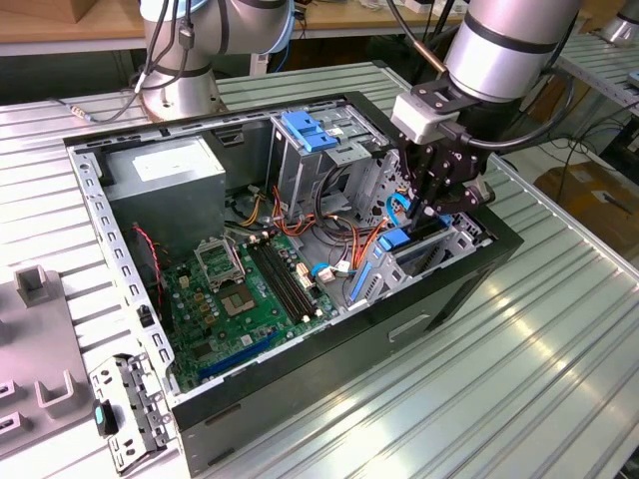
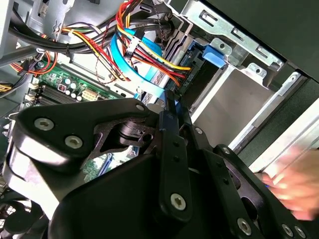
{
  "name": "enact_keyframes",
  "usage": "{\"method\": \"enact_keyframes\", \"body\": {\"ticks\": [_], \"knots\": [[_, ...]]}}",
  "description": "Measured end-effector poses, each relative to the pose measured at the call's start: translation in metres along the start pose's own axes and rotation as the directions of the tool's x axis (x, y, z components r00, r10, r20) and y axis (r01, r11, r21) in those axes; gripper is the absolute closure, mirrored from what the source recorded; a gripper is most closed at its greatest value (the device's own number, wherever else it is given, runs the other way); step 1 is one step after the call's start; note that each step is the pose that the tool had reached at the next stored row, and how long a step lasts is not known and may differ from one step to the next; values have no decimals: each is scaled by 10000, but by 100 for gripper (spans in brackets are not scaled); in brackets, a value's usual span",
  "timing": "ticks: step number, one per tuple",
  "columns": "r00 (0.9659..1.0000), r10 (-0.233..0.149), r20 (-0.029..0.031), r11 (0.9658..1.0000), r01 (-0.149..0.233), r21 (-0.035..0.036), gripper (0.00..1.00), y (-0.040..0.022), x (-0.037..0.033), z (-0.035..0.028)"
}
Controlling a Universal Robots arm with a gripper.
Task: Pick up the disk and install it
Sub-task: 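Insert the second disk wire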
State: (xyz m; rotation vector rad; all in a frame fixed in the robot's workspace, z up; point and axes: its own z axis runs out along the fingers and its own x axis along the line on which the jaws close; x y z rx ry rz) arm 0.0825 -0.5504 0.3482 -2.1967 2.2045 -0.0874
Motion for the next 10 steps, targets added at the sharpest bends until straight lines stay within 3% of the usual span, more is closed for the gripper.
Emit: {"method": "enact_keyframes", "body": {"ticks": [10], "knots": [[10000,1,-1,10000,-1,0,84,0,0,-5]]}}
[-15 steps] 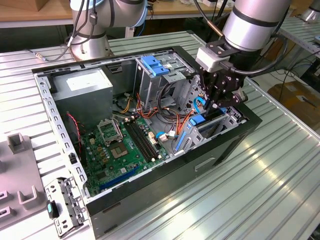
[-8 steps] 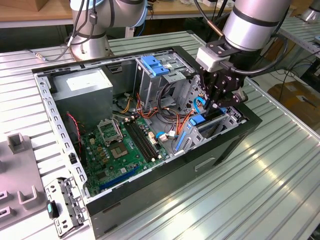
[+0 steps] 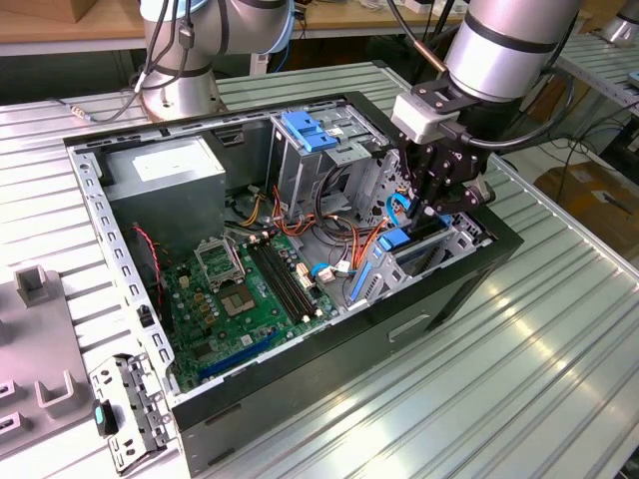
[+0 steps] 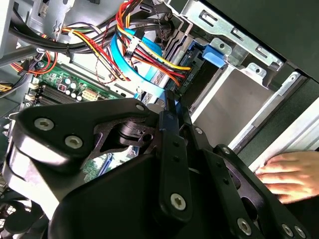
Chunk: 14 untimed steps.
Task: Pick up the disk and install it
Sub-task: 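Insert the second disk wire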
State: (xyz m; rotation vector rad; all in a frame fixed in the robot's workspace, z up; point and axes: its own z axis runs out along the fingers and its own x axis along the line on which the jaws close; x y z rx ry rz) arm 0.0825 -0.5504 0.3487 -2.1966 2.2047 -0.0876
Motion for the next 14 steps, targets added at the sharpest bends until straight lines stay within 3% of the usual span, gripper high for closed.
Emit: {"method": "enact_keyframes", "body": {"ticks": [3,11,14], "knots": [[10000,1,13,10000,-1,-1,84,0,14,-1],[9995,20,325,10000,-19,-2,84,-3,40,21],[9994,20,337,10000,-20,-2,84,-4,49,24]]}}
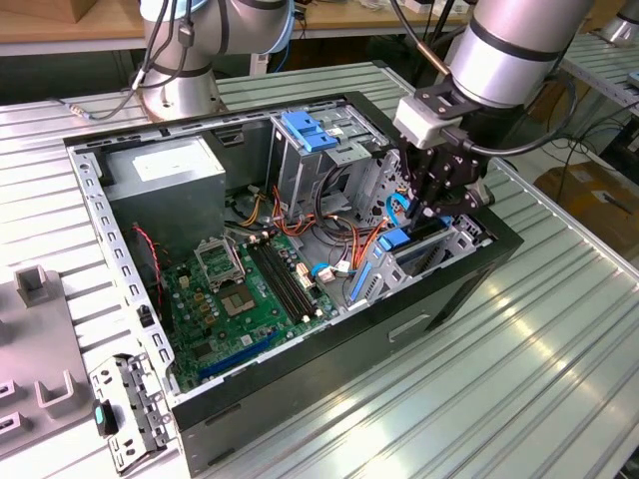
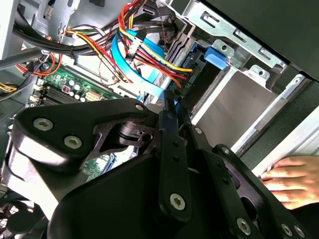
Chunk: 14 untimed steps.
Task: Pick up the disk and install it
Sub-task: 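Insert the second disk wire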
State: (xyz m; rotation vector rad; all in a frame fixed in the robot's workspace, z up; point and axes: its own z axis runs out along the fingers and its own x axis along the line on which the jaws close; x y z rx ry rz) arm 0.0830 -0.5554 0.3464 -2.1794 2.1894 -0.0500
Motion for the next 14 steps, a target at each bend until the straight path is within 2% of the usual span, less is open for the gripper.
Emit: {"method": "enact_keyframes", "body": {"ticks": [14], "knots": [[10000,0,1,10000,0,-6,84,-1,14,-11]]}}
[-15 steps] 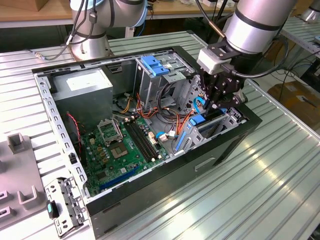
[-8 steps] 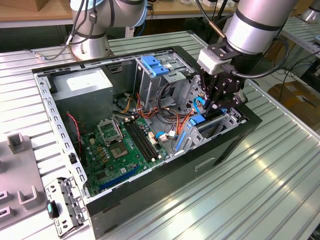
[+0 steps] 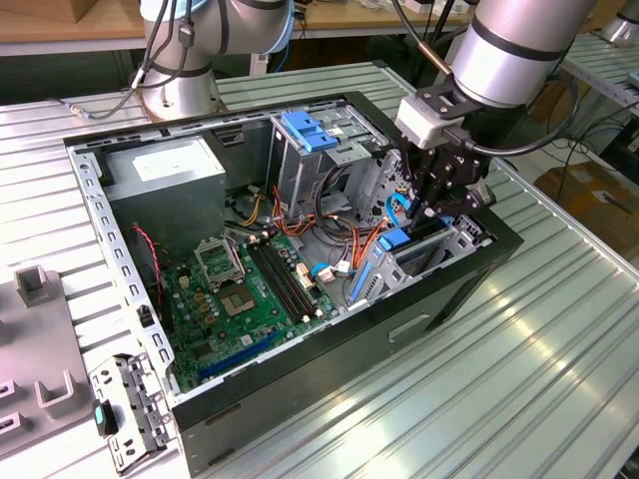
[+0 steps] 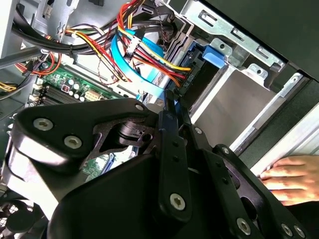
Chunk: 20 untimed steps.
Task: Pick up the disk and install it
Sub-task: 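Insert the second disk wire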
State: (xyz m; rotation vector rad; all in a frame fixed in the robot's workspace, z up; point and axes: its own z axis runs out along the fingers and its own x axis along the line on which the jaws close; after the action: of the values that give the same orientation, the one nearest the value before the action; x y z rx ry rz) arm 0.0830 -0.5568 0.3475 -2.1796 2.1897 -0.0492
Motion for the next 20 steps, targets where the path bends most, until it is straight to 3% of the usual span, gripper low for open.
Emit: {"method": "enact_keyframes", "body": {"ticks": [12,20], "knots": [[10000,2,49,10000,-2,-3,84,3,11,70],[10000,3,57,10000,-3,-2,84,4,13,75]]}}
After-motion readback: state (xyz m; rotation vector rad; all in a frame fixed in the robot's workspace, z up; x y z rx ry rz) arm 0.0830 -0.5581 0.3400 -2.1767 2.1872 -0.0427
